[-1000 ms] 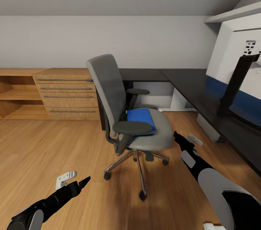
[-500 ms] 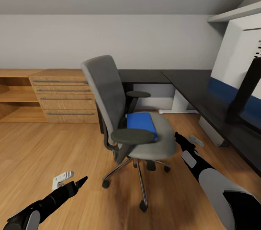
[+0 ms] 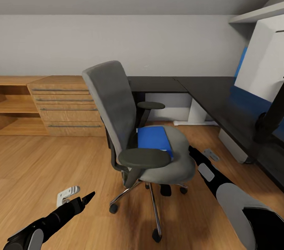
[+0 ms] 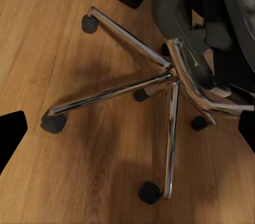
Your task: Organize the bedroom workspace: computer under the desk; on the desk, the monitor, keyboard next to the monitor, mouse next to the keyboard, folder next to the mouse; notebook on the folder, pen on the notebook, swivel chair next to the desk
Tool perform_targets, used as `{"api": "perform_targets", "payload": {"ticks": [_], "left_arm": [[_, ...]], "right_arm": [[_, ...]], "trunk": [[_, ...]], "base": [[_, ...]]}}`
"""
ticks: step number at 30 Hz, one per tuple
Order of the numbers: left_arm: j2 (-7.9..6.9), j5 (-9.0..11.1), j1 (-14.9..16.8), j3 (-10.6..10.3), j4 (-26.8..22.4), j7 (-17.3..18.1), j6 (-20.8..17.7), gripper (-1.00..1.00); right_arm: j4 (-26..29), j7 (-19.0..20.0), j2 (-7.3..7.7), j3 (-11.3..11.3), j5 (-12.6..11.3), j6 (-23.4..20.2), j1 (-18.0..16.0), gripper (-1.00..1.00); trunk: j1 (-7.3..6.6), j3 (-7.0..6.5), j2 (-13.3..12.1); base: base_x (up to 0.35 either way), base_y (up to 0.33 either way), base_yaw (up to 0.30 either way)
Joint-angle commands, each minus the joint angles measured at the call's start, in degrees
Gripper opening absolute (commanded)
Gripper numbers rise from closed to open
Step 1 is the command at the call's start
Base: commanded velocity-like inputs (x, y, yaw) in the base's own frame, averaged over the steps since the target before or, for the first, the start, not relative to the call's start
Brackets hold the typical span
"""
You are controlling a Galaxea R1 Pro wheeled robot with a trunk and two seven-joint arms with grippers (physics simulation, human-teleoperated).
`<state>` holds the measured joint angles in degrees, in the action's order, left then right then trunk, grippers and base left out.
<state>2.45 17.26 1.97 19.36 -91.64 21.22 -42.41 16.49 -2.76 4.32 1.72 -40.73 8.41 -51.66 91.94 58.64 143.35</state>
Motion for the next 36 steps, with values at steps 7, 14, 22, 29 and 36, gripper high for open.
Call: {"api": "perform_targets", "payload": {"ticks": [7,14,22,29,36], "left_arm": [[0.06,0.07,0.05,0.23,-0.03,0.20,-0.48,1.00],[0.07,0.05,0.05,0.23,-0.03,0.21,-0.48,1.00],[0.08,0.05,0.05,0.24,-0.03,0.15,-0.55,1.00],[0.05,0.05,0.05,0.24,-0.03,0.14,-0.57,1.00],[0.02,0.05,0.05,0.24,-0.03,0.14,-0.63,1.00]], "right_arm": [[0.08,-0.20,-0.07,0.03,-0.52,-0.12,-0.02,1.00],[0.11,-0.23,-0.15,0.04,-0.74,-0.14,-0.02,1.00],[-0.06,-0.23,-0.18,0.08,-0.91,-0.14,-0.02,1.00],[-0.14,-0.17,-0.26,0.12,-0.94,-0.14,-0.02,1.00],[-0.15,-0.14,-0.27,0.12,-0.93,-0.14,-0.02,1.00]], "trunk": [[-0.01,0.05,0.02],[-0.01,0.05,0.02],[-0.01,0.16,0.02],[-0.01,0.55,0.02],[-0.01,1.09,0.02]], "base": [[0.025,0.000,0.000],[0.002,0.000,0.000],[0.000,0.000,0.005],[0.000,0.000,0.067],[0.000,0.000,0.098]]}}
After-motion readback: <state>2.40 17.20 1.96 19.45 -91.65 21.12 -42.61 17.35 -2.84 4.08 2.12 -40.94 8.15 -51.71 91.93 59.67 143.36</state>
